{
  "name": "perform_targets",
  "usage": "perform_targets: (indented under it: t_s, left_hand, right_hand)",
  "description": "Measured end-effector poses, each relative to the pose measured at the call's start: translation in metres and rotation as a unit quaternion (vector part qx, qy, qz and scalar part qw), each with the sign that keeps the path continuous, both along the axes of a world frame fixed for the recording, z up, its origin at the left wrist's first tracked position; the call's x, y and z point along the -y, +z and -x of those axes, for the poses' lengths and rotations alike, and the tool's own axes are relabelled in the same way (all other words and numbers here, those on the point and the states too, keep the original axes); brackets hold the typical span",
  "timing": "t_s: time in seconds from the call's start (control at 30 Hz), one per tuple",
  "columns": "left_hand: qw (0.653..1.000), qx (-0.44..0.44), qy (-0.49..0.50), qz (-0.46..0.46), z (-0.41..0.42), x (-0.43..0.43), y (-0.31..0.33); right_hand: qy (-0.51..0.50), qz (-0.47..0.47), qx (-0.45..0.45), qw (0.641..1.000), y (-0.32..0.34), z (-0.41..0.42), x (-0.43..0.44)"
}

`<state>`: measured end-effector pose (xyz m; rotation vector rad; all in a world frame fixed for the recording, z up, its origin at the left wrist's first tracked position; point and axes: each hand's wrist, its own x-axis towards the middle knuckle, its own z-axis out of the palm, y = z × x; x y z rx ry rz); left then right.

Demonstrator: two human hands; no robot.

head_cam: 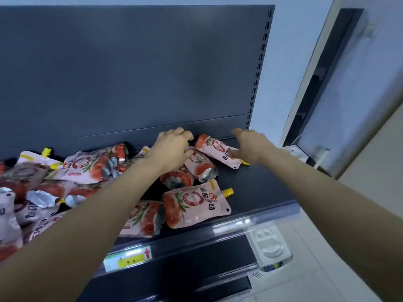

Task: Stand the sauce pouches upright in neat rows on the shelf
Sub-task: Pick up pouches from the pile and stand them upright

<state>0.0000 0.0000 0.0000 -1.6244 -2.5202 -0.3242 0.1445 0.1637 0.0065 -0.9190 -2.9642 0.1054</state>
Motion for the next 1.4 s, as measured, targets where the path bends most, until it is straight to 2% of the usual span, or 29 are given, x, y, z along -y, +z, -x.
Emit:
perform_targets:
  t_s: [0.23,0.4,0.5,0.6,0.7,0.83,1.0,1.17,1.23,1.4]
  left_hand:
    - [0.995,0.041,0.065,0.066,0.03,-0.025,-0.021]
    - [0.982,0.098,0.141,0.084,0.039,-0.038,-0.028]
    - [0.969,0.138,0.18,0.098,0.043,-0.043,-0.032]
    - [0.949,0.213,0.21,0.103,0.043,-0.054,-0.035]
    - [0.931,0.261,0.248,0.065,0.041,-0.067,-0.04]
    - [0.9,0.314,0.3,-0.021,0.04,-0.078,-0.045]
    - [0.886,0.322,0.334,0.008,0.042,-0.081,-0.047]
    - [0.885,0.328,0.331,0.0,0.038,-0.083,-0.044]
    - [0.882,0.325,0.342,-0.016,0.036,-0.083,-0.042]
    - [0.876,0.303,0.37,-0.065,0.028,-0.09,-0.035]
  right_hand:
    - [-0.036,0.098,0.095,0.99,-0.029,0.03,-0.038]
    - [-0.017,0.104,0.19,0.976,-0.04,0.047,-0.059]
    - [0.013,0.102,0.217,0.971,-0.042,0.057,-0.069]
    - [0.045,0.089,0.237,0.967,-0.041,0.064,-0.076]
    - [0.069,0.085,0.252,0.962,-0.044,0.068,-0.085]
    - [0.091,0.084,0.25,0.96,-0.05,0.069,-0.094]
    - [0.162,0.153,0.244,0.944,-0.049,0.07,-0.109]
    - [0.132,0.214,0.179,0.951,-0.042,0.07,-0.127]
    - [0.127,0.204,0.152,0.959,-0.034,0.069,-0.134]
    - [0.129,0.104,0.087,0.982,-0.013,0.067,-0.145]
